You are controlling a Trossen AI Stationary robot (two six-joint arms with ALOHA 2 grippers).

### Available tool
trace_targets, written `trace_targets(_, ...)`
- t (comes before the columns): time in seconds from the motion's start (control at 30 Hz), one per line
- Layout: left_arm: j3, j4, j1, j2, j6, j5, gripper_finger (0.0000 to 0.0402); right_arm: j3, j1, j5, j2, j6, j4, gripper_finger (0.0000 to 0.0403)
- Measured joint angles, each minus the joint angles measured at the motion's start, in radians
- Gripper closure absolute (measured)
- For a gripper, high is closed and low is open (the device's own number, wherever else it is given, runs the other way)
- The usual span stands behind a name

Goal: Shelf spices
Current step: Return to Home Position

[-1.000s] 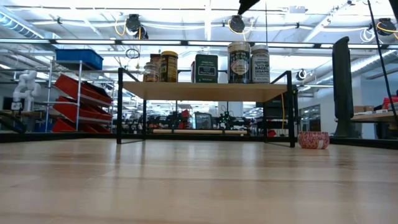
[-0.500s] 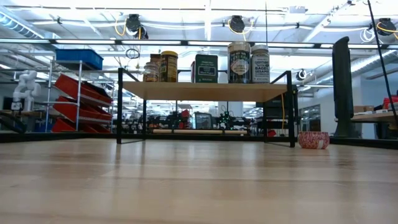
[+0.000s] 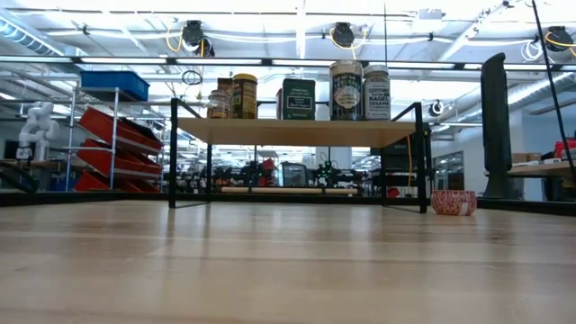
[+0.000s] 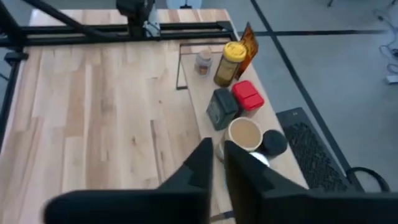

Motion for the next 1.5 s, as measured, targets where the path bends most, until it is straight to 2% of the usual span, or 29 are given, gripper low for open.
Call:
trace_targets(0.07, 0.0, 0.0, 0.0, -0.009, 0.033, 0.001, 0.0363, -0.031, 0.012, 0.0, -0.017, 0.011, 0.0, 0.0395)
trace_targets(0.17, 0.0, 0.002, 0.0, -0.036, 0.115, 0.002, 0.0393, -0.114, 0.034, -0.004, -0.061, 0.04, 0.0, 0.0396)
trace_targets(0.3, 0.0, 0.043, 0.0, -0.104, 0.176, 0.055, 0.039, -0.261, 0.06, -0.002, -0.148, 0.097, 0.0, 0.0396)
trace_targets(0.43, -0.027, 0.174, 0.0, -0.184, 0.253, 0.143, 0.0392, -0.438, 0.094, 0.038, -0.267, 0.177, 0.013, 0.0401)
trace_targets(0.57, -0.125, 0.231, 0.017, -0.259, 0.3, 0.151, 0.0397, -0.641, 0.136, 0.056, -0.398, 0.226, 0.136, 0.0402)
trace_targets(0.77, -0.311, 0.333, 0.05, -0.348, 0.223, 0.155, 0.0397, -0.894, 0.199, 0.066, -0.563, 0.305, 0.281, 0.0403)
trace_targets(0.9, -0.41, 0.431, 0.068, -0.366, 0.261, 0.18, 0.0397, -1.002, 0.227, 0.084, -0.621, 0.34, 0.32, 0.0403)
trace_targets(1.13, -0.554, 0.579, 0.152, -0.375, 0.325, 0.213, 0.0397, -1.153, 0.274, 0.121, -0.71, 0.293, 0.43, 0.0403)
trace_targets(1.3, -0.695, 0.773, 0.268, -0.399, 0.331, 0.391, 0.0397, -1.286, 0.293, 0.139, -0.799, 0.273, 0.584, 0.0403)
trace_targets(1.5, -0.815, 0.913, 0.397, -0.42, 0.324, 0.525, 0.0397, -1.462, 0.313, 0.129, -0.885, 0.193, 0.802, 0.0403)
